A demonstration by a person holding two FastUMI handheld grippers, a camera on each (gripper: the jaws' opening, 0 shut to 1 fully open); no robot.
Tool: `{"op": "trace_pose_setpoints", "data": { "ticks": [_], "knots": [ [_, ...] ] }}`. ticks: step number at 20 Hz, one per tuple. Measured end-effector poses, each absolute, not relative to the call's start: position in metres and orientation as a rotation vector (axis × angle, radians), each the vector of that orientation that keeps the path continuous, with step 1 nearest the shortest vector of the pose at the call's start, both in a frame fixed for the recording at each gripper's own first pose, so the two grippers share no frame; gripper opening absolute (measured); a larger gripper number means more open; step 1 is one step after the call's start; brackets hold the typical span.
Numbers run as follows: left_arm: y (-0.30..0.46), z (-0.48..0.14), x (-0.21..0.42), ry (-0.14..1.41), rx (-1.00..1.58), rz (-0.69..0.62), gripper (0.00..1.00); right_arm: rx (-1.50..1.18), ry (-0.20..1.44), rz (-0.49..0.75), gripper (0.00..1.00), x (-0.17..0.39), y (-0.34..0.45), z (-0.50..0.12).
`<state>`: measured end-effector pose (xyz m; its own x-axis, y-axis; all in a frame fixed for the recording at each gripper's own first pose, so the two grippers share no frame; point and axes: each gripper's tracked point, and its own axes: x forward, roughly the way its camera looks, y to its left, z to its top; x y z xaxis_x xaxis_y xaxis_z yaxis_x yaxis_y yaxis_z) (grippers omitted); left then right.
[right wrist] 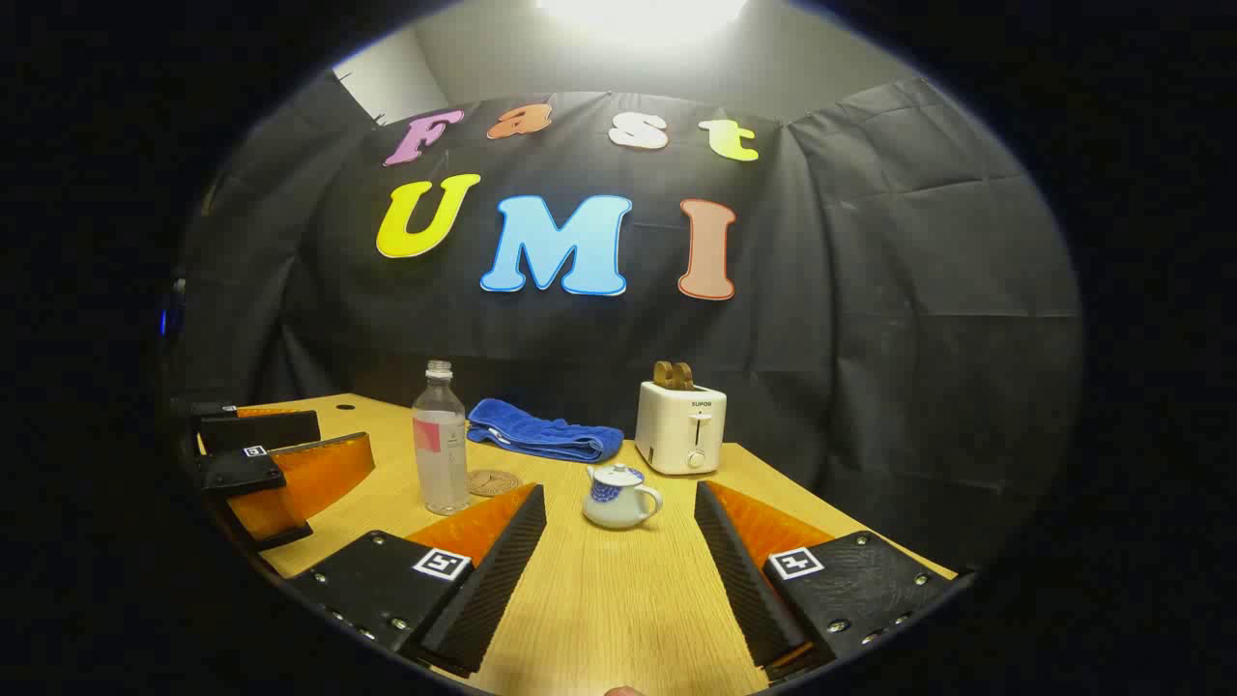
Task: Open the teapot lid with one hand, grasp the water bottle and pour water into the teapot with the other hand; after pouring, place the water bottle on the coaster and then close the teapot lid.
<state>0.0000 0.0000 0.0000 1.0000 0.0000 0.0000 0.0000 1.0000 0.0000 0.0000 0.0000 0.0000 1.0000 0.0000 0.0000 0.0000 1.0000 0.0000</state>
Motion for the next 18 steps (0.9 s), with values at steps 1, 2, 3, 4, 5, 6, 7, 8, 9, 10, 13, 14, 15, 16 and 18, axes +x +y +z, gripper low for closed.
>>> {"op": "trace_pose_setpoints", "data": {
  "ticks": [1, 2, 3, 4, 5, 6, 7, 8, 9, 10, 13, 14, 15, 16, 18],
  "knots": [
    [-0.001, -0.001, 0.000, 0.001, 0.002, -0.001, 1.00, -0.006, 0.004, 0.011, 0.96, 0.002, 0.001, 0.001],
    [-0.002, 0.001, 0.001, 0.002, 0.005, 0.000, 1.00, -0.011, 0.006, 0.023, 0.96, 0.004, 0.003, 0.001],
    [-0.002, 0.000, 0.002, 0.003, 0.008, 0.001, 1.00, -0.014, 0.006, 0.038, 0.96, 0.005, 0.004, 0.004],
    [-0.003, 0.002, 0.003, 0.005, 0.012, 0.001, 1.00, -0.018, 0.008, 0.045, 0.96, 0.007, 0.003, 0.005],
    [-0.003, 0.003, 0.003, 0.005, 0.013, 0.001, 1.00, -0.021, 0.009, 0.049, 0.96, 0.009, 0.002, 0.008],
    [-0.004, 0.006, 0.004, 0.005, 0.014, 0.004, 1.00, -0.028, 0.006, 0.048, 0.96, 0.011, 0.001, 0.010],
    [-0.003, 0.007, 0.005, 0.003, 0.015, 0.007, 1.00, -0.036, 0.002, 0.040, 0.96, 0.012, -0.001, 0.014],
    [-0.002, 0.011, 0.006, -0.002, 0.017, 0.009, 1.00, -0.047, -0.001, 0.030, 0.96, 0.014, -0.004, 0.017],
    [-0.003, 0.015, 0.006, -0.006, 0.022, 0.009, 1.00, -0.059, -0.005, 0.017, 0.96, 0.015, -0.008, 0.021],
    [-0.002, 0.018, 0.008, -0.007, 0.030, 0.011, 1.00, -0.069, -0.009, 0.007, 0.96, 0.017, -0.009, 0.027],
    [-0.005, 0.033, 0.013, -0.016, 0.053, -0.002, 1.00, -0.084, -0.021, 0.008, 0.96, 0.020, -0.012, 0.054],
    [-0.005, 0.039, 0.014, -0.021, 0.055, -0.009, 1.00, -0.090, -0.029, 0.015, 0.96, 0.022, -0.012, 0.064],
    [-0.006, 0.046, 0.017, -0.030, 0.055, -0.019, 1.00, -0.092, -0.042, 0.021, 0.96, 0.023, -0.012, 0.077],
    [-0.006, 0.054, 0.019, -0.034, 0.054, -0.025, 1.00, -0.092, -0.050, 0.025, 0.96, 0.026, -0.014, 0.088],
    [-0.001, 0.064, 0.026, -0.037, 0.043, -0.025, 1.00, -0.081, -0.061, 0.040, 0.96, 0.036, -0.014, 0.105]
  ]
}}
